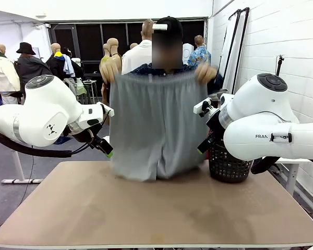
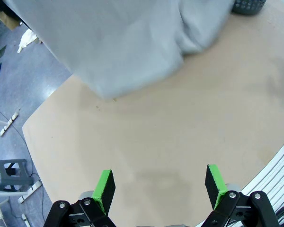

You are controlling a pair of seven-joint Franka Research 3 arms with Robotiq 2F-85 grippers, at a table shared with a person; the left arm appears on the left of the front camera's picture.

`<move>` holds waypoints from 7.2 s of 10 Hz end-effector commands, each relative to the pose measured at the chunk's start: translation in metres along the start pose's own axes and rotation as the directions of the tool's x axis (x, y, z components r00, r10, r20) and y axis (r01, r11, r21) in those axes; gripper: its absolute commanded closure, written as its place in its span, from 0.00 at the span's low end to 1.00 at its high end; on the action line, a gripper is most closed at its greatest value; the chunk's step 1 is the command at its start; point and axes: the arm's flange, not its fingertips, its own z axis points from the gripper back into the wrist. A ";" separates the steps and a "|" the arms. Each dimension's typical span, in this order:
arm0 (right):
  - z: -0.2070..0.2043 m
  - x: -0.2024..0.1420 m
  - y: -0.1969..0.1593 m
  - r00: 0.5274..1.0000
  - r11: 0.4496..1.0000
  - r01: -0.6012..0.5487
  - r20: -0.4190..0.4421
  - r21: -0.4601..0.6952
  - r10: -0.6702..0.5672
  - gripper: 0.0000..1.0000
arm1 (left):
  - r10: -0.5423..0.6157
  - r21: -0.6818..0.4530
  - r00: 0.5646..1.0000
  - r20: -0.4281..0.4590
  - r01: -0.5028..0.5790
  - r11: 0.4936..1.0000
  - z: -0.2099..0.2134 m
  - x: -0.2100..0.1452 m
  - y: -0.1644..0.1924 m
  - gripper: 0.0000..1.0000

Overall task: Fold the training pants.
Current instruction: Grab both ends of the Training pants handed by a person.

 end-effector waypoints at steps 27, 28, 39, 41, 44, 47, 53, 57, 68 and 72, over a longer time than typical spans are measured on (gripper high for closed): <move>0.000 0.000 0.000 1.000 1.000 -0.003 -0.001 -0.002 0.003 0.00 | -0.011 -0.003 1.000 -0.003 0.011 1.000 0.000 -0.001 0.000 0.00; 0.000 0.000 0.000 1.000 1.000 -0.003 -0.001 -0.002 0.003 0.00 | -0.011 -0.003 1.000 -0.003 0.011 1.000 0.000 -0.001 0.000 0.00; 0.000 0.000 0.000 1.000 1.000 -0.003 -0.001 -0.002 0.003 0.00 | -0.011 -0.003 1.000 -0.003 0.011 1.000 0.000 -0.001 0.000 0.00; 0.000 0.000 0.000 1.000 1.000 -0.003 -0.001 -0.002 0.003 0.00 | -0.011 -0.003 1.000 -0.003 0.011 1.000 0.000 -0.001 0.000 0.00; 0.000 0.000 0.000 1.000 1.000 -0.003 -0.001 -0.002 0.003 0.00 | -0.011 -0.003 1.000 -0.003 0.011 1.000 0.000 -0.001 0.000 0.00; 0.000 0.000 0.000 1.000 1.000 -0.003 -0.001 -0.002 0.003 0.00 | -0.011 -0.003 1.000 -0.003 0.011 1.000 0.000 -0.001 0.000 0.00; 0.000 0.000 0.000 1.000 1.000 -0.003 -0.001 -0.002 0.003 0.00 | -0.011 -0.003 1.000 -0.003 0.011 1.000 0.000 -0.001 0.000 0.00; 0.000 0.000 0.000 1.000 1.000 -0.003 -0.001 -0.002 0.003 0.00 | -0.011 -0.003 1.000 -0.003 0.011 1.000 0.000 -0.001 0.000 0.00; 0.000 0.000 0.000 1.000 1.000 -0.003 -0.001 -0.002 0.003 0.00 | -0.011 -0.003 1.000 -0.003 0.011 1.000 0.000 -0.001 0.000 0.00; 0.000 0.000 0.000 1.000 1.000 -0.003 -0.001 -0.002 0.003 0.00 | -0.011 -0.003 1.000 -0.003 0.011 1.000 0.000 -0.001 0.000 0.00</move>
